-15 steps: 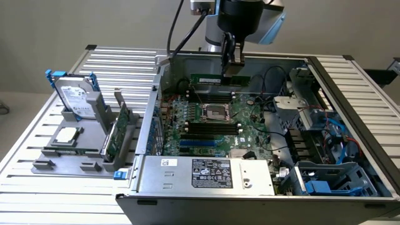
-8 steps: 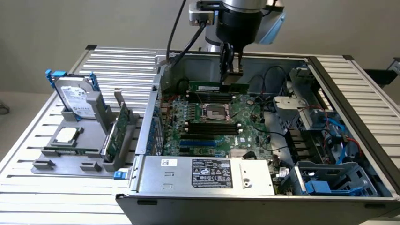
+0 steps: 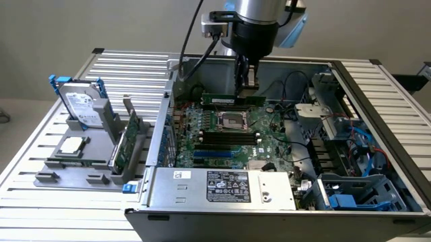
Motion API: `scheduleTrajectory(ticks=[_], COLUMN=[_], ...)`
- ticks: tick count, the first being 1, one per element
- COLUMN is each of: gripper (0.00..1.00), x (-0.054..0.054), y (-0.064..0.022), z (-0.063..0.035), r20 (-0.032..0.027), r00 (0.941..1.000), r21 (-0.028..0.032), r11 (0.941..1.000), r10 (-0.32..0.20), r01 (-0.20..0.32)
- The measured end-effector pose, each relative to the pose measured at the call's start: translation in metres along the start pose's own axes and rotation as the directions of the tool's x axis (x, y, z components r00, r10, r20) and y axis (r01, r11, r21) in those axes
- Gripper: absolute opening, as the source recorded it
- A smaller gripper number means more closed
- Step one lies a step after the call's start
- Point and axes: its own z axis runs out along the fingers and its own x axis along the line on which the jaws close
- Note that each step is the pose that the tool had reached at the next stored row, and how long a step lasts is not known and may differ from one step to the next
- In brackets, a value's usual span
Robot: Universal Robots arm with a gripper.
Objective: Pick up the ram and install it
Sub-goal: 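Insert the ram into the slot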
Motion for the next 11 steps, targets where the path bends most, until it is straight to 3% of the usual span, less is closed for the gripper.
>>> scheduleTrajectory(ticks=[5, 11], gripper=[0.14, 0.14], x=[0.0, 0.0], y=[-0.0001, -0.0006], z=[0.0066, 0.0168], r20=[-0.0019, -0.0033], r00=[0.9994, 0.9981], r21=[0.0057, 0.007], r11=[0.9994, 0.998], r10=[-0.035, -0.062], r01=[0.035, 0.062])
